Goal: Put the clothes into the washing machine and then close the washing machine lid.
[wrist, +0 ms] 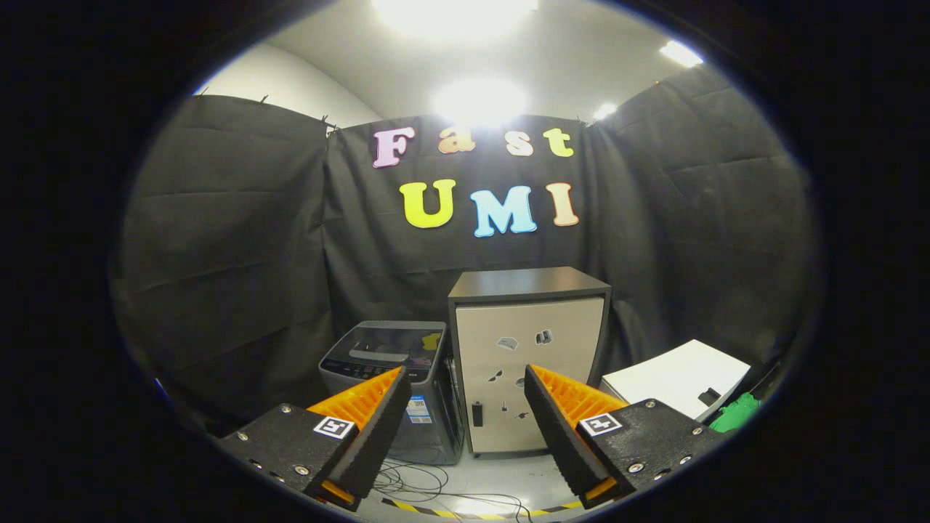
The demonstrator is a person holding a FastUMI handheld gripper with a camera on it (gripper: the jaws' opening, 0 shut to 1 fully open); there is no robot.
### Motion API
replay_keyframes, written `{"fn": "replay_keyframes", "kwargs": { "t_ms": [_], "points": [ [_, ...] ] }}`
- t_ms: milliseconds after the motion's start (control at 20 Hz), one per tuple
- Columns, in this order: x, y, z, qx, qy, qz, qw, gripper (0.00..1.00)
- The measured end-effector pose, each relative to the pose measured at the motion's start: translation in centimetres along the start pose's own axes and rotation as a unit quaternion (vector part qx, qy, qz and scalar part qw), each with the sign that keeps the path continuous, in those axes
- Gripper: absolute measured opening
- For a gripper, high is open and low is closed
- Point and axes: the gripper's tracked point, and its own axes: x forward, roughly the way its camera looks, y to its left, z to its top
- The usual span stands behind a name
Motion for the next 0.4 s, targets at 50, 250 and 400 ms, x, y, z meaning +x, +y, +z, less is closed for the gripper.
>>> {"fn": "replay_keyframes", "kwargs": {
  "t_ms": [50,250,400],
  "points": [
    [-0.33,-0.24,-0.04,0.000,0.001,-0.004,1.000,0.97],
    [-0.67,0.22,-0.13,-0.008,0.002,-0.005,1.000,0.97],
    [-0.83,0.61,-0.29,-0.007,0.004,-0.004,1.000,0.97]
  ]
}}
